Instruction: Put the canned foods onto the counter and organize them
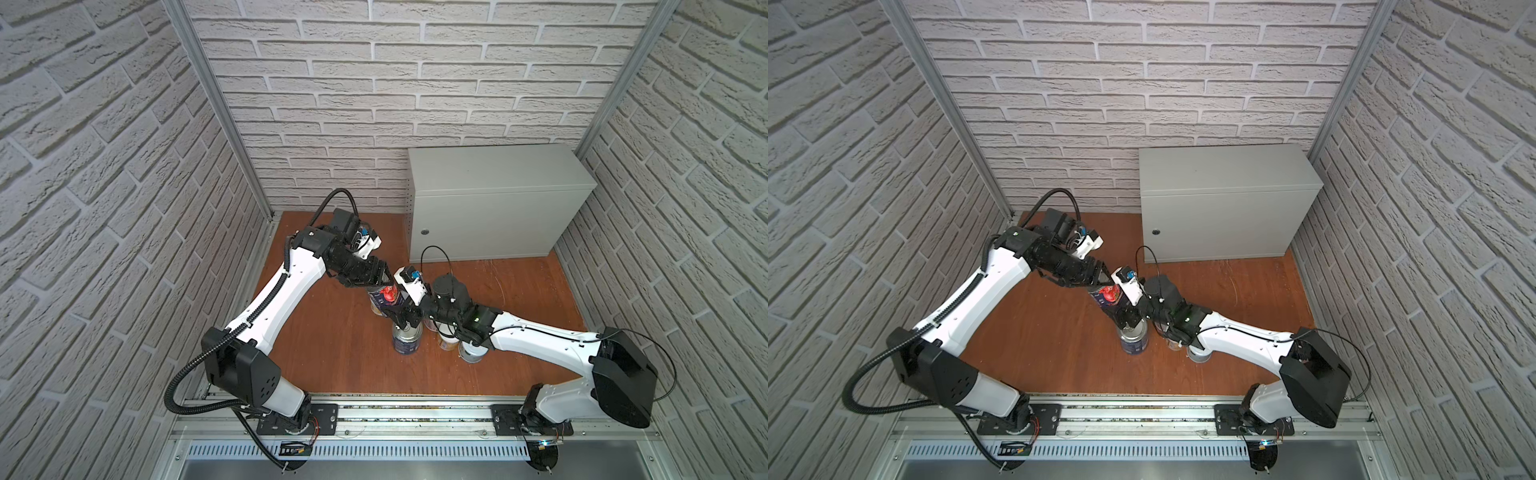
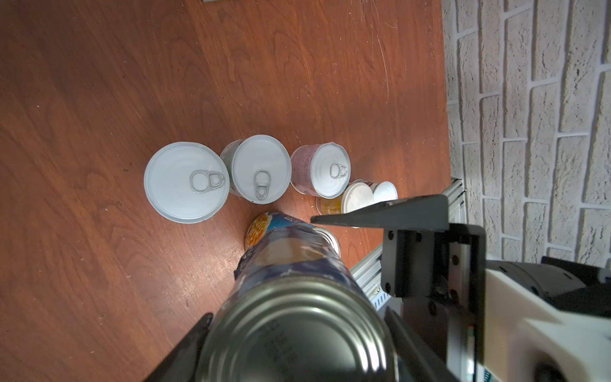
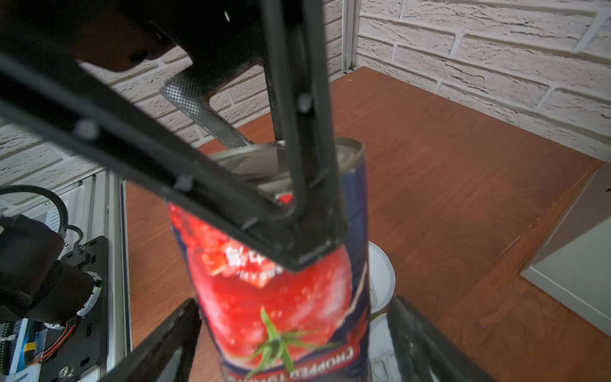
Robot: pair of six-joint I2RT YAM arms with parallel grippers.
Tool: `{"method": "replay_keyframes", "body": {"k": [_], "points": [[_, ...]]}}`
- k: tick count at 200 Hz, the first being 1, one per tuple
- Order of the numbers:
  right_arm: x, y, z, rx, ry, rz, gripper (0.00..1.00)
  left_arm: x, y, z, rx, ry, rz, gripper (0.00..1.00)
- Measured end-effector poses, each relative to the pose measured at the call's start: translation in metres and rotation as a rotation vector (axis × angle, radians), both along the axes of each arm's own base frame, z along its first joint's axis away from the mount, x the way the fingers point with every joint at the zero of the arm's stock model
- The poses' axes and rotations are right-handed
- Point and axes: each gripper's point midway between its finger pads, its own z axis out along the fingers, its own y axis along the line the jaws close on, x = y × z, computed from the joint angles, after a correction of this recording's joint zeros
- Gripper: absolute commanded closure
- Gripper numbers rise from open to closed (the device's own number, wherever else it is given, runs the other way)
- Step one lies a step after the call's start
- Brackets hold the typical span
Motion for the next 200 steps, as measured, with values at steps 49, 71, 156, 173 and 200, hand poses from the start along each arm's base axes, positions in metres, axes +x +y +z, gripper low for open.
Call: {"method": "replay_keyframes", "body": {"k": [49,71,156,173,200], "points": [[0.006,0.008,0.003,0.032,-0.026,0.003,0.13,0.0,0.0,0.002,-0.021,0.011,-0.005,0.57],[0.007,0.011,0.007,0.054,-0.038,0.003,0.15,0.0,0.0,0.003,-0.038,0.018,-0.002,0.57],[0.009,0.014,0.017,0.096,-0.061,0.005,0.19,0.002,-0.001,0.007,-0.066,0.023,0.007,0.58],[0.01,0.015,0.017,0.102,-0.064,0.008,0.18,0.002,-0.001,0.007,-0.066,0.026,0.01,0.58],[0.012,0.018,0.014,0.115,-0.06,0.007,0.18,0.002,-0.001,0.006,-0.066,0.027,0.012,0.58]]}}
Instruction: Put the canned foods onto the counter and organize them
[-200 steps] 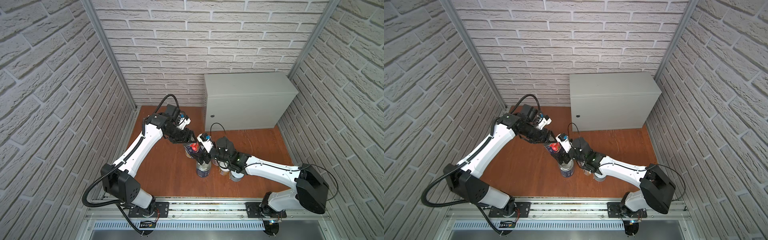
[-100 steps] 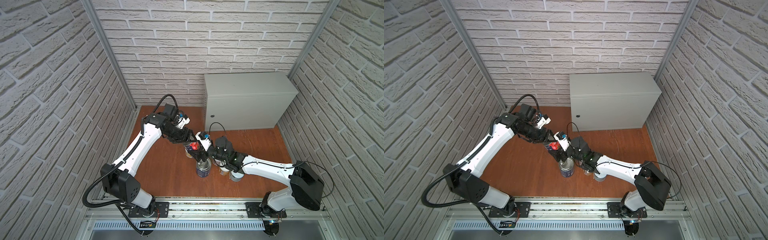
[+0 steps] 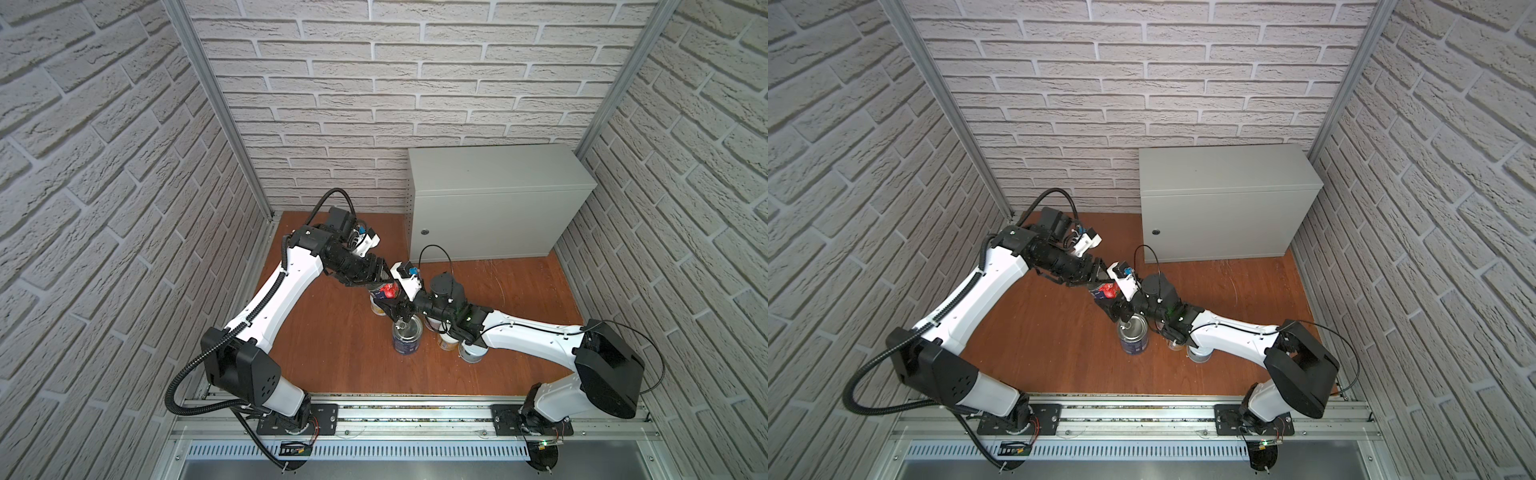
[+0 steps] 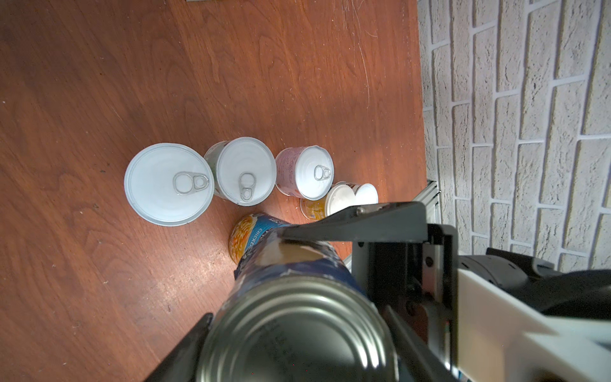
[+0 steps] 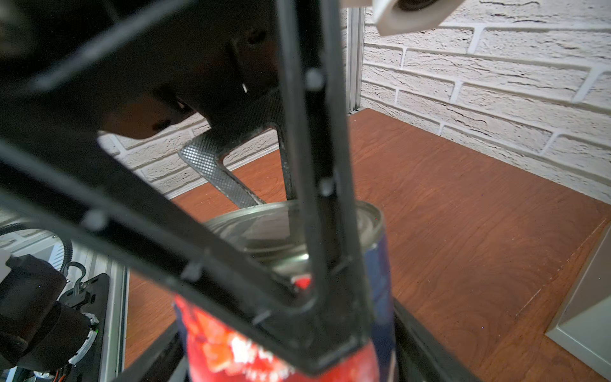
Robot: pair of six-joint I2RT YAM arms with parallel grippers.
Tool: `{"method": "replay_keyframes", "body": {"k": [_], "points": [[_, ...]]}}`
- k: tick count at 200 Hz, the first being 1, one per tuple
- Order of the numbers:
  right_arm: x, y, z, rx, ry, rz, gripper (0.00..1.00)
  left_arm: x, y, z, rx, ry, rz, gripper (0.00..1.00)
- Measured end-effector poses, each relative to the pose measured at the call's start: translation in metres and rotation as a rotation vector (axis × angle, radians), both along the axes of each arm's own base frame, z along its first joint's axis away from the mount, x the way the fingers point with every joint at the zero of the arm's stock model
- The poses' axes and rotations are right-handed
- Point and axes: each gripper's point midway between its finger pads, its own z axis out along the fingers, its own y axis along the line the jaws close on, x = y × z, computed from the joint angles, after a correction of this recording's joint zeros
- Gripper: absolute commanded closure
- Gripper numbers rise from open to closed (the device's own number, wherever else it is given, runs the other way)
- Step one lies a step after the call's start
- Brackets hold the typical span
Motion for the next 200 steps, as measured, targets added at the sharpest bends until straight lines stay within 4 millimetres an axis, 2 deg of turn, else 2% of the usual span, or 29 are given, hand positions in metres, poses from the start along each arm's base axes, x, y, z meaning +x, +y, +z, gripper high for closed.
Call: {"method": "replay_keyframes", "body": {"k": [50,109,144,162,200], "points": [[0.003,0.003,-0.004,0.02,0.007,0.001,0.21,0.002,0.002,-0.004,-0.016,0.025,0.019,0.58],[0.005,0.006,-0.005,0.033,0.008,0.006,0.35,0.006,0.005,-0.006,-0.031,0.043,0.049,0.58],[0.01,0.003,-0.007,0.051,0.039,-0.012,0.37,0.008,0.004,-0.009,-0.035,0.054,0.061,0.57],[0.014,-0.001,-0.009,0.064,0.067,-0.024,0.39,0.014,0.002,-0.011,-0.053,0.056,0.081,0.53],[0.022,-0.006,-0.016,0.071,0.113,-0.04,0.42,0.025,-0.001,-0.02,-0.107,0.082,0.121,0.52]]}}
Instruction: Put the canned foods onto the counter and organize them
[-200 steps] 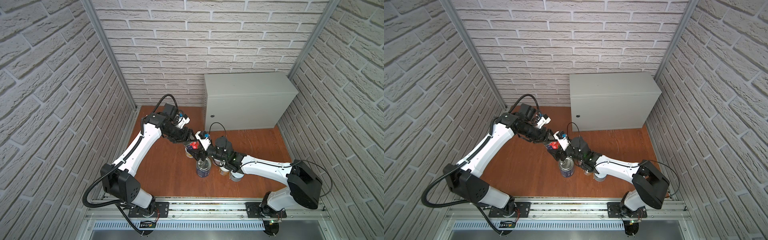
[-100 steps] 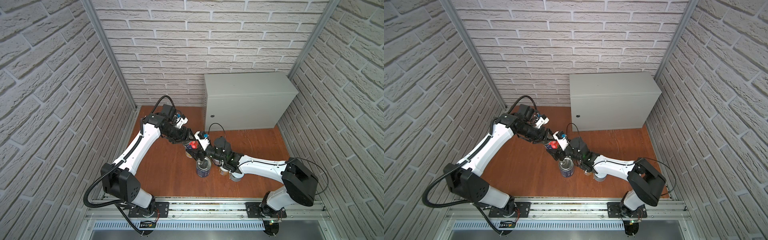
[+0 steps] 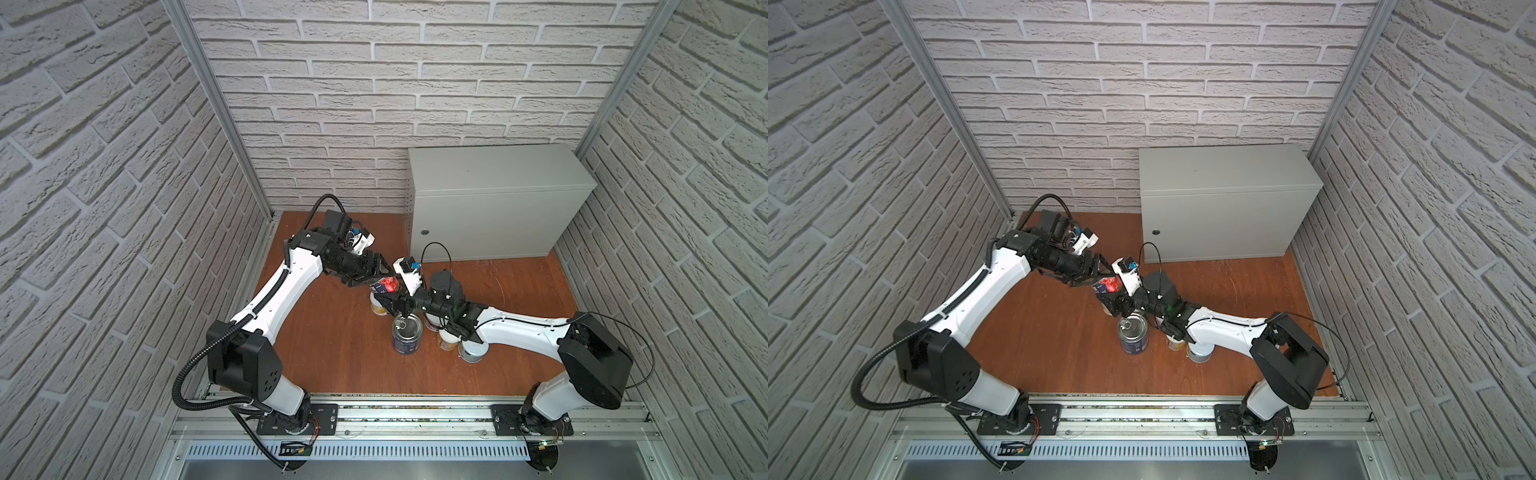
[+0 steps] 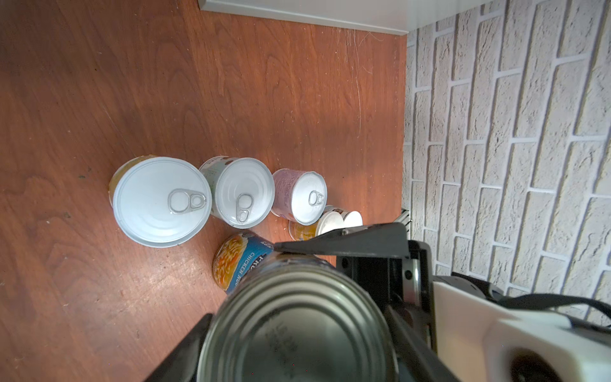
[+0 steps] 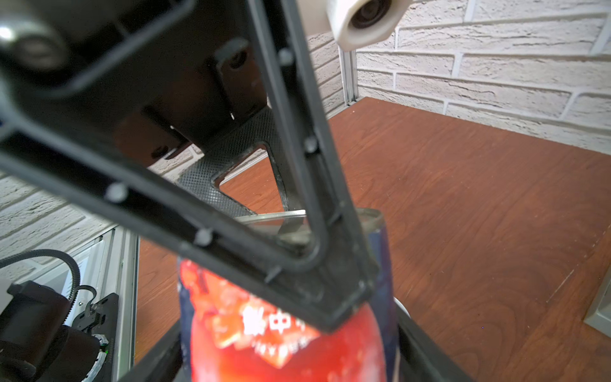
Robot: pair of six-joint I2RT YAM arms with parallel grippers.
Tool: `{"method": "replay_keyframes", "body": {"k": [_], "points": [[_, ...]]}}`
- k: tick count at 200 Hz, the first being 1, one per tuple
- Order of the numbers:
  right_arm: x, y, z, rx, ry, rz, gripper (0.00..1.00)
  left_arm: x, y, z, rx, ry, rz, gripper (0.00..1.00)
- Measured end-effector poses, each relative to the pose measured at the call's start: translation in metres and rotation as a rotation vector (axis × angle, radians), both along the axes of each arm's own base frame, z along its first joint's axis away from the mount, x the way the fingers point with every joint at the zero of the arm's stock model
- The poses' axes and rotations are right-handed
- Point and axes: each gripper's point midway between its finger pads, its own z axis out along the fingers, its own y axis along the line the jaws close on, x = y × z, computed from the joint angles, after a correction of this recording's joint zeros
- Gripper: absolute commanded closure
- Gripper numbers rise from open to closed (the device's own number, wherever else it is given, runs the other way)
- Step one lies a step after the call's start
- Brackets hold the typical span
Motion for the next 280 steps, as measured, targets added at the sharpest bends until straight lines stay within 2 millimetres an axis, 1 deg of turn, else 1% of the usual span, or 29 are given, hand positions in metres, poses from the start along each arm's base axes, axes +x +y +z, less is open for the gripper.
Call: {"method": "replay_keyframes", "body": {"k": [22,48,54,63,66,67,71,87,104,116,135,152,185,220,256,280], "points": [[0.004,-0.001,-0.008,-0.009,0.03,-0.01,0.43,0.005,-0.001,-0.008,-0.016,0.021,0.016,0.49],[0.008,-0.003,-0.01,-0.015,0.046,-0.022,0.45,0.011,-0.003,-0.011,-0.028,0.026,0.021,0.38],[0.009,-0.003,-0.011,-0.016,0.047,-0.023,0.45,0.012,-0.004,-0.011,-0.03,0.024,0.022,0.33],[0.01,-0.004,-0.011,-0.016,0.049,-0.026,0.45,0.013,-0.004,-0.012,-0.031,0.022,0.023,0.2],[0.01,-0.004,-0.011,-0.017,0.049,-0.027,0.46,0.013,-0.004,-0.011,-0.032,0.021,0.024,0.07],[0.01,-0.004,-0.011,-0.016,0.049,-0.027,0.46,0.014,-0.004,-0.011,-0.032,0.02,0.023,0.05],[0.011,-0.004,-0.01,-0.015,0.051,-0.027,0.46,0.014,-0.004,-0.011,-0.033,0.021,0.026,0.02],[0.01,-0.004,-0.013,-0.011,0.074,-0.032,0.46,0.018,-0.008,-0.003,-0.084,0.015,0.025,0.02],[0.01,-0.006,-0.017,-0.015,0.096,-0.04,0.47,0.023,-0.008,-0.001,-0.131,0.017,0.04,0.02],[0.012,-0.008,-0.019,-0.012,0.111,-0.048,0.47,0.027,-0.005,-0.005,-0.159,0.031,0.066,0.02],[0.014,-0.011,-0.021,0.012,0.142,-0.052,0.47,0.032,0.006,-0.018,-0.17,0.07,0.119,0.02],[0.018,-0.018,-0.024,0.026,0.163,-0.066,0.48,0.034,0.012,-0.021,-0.169,0.081,0.145,0.02],[0.025,-0.027,-0.028,0.025,0.181,-0.089,0.49,0.039,0.018,-0.009,-0.177,0.03,0.162,0.01],[0.023,-0.027,-0.029,0.025,0.192,-0.076,0.5,0.038,0.023,-0.003,-0.15,-0.022,0.169,0.02],[0.021,-0.026,-0.031,0.006,0.213,-0.069,0.5,0.038,0.035,0.004,-0.088,-0.119,0.198,0.02],[0.024,-0.028,-0.025,-0.004,0.22,-0.075,0.52,0.033,0.045,0.009,-0.046,-0.184,0.22,0.02]]}}
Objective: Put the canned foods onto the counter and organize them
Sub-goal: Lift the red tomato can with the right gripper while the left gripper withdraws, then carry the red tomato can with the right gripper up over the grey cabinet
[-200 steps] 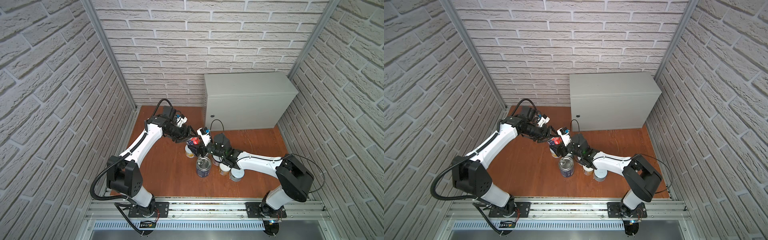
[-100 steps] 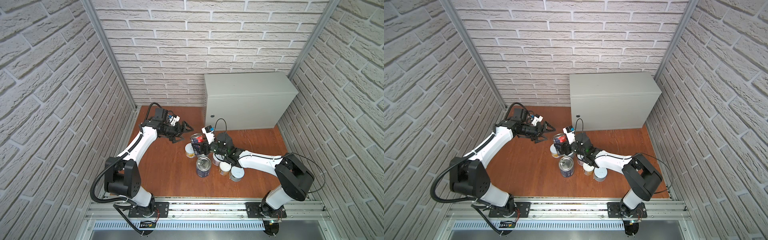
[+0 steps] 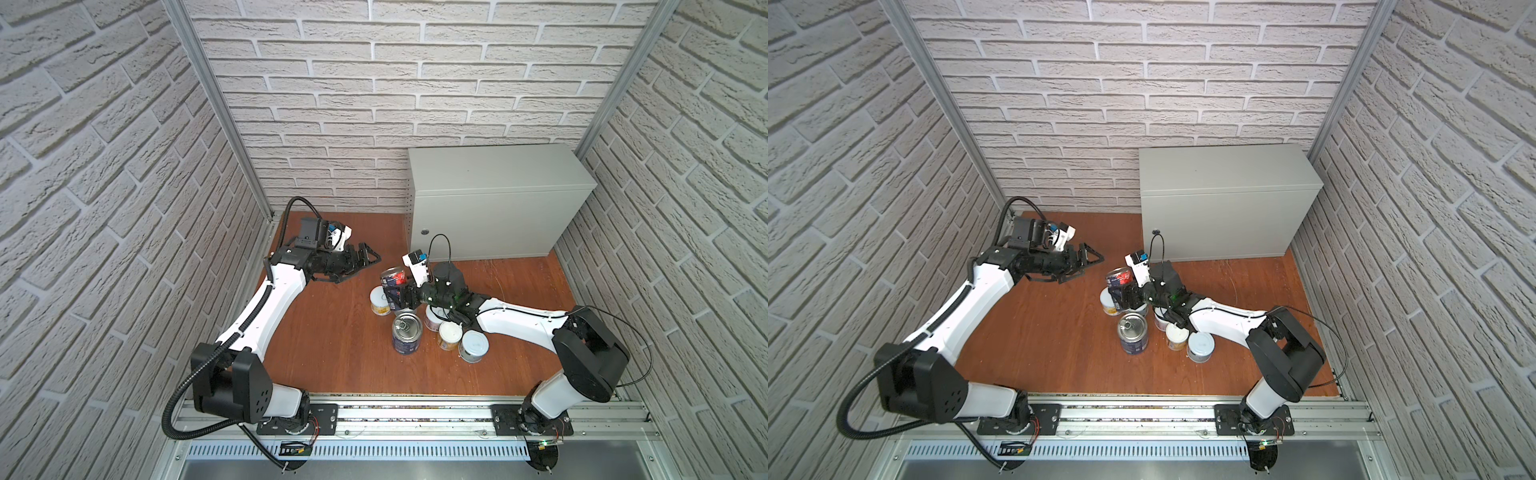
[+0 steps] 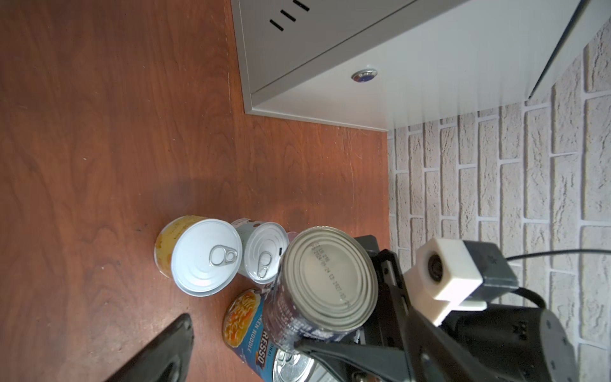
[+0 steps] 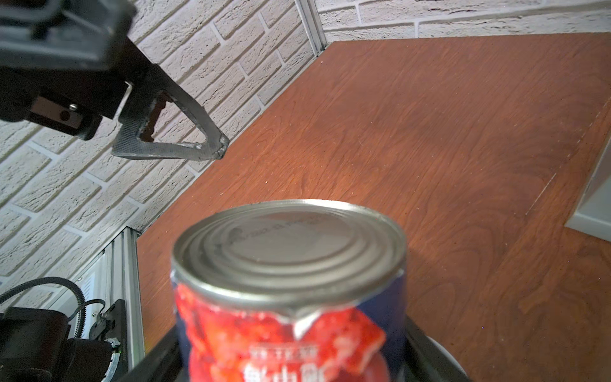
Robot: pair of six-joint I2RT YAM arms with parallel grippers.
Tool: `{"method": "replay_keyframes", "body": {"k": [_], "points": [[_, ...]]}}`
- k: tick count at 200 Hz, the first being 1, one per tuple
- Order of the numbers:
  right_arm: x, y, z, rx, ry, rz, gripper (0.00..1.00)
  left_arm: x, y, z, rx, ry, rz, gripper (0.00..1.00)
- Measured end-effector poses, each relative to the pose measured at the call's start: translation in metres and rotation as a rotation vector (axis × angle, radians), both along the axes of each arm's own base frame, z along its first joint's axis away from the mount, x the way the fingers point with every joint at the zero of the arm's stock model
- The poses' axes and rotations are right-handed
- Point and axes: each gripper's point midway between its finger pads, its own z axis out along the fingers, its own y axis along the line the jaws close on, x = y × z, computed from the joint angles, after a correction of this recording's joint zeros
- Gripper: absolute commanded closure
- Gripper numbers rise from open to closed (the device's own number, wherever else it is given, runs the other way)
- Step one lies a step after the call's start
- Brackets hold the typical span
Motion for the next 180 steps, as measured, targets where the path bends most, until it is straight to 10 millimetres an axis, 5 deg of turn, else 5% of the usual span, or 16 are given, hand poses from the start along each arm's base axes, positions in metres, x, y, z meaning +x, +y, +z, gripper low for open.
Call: {"method": "replay_keyframes", "body": {"k": [67,139,180], "points": [[0.008,-0.026,0.034,-0.024,-0.013,-0.055,0.53,-0.006,0.023,0.0,0.121,-0.117,0.055,0.01],[-0.004,-0.054,0.102,-0.099,-0.118,-0.097,0.54,-0.012,0.038,-0.003,0.168,-0.23,0.115,0.02],[-0.012,-0.077,0.14,-0.114,-0.172,-0.164,0.53,-0.013,0.044,0.015,0.185,-0.326,0.139,0.02]]}}
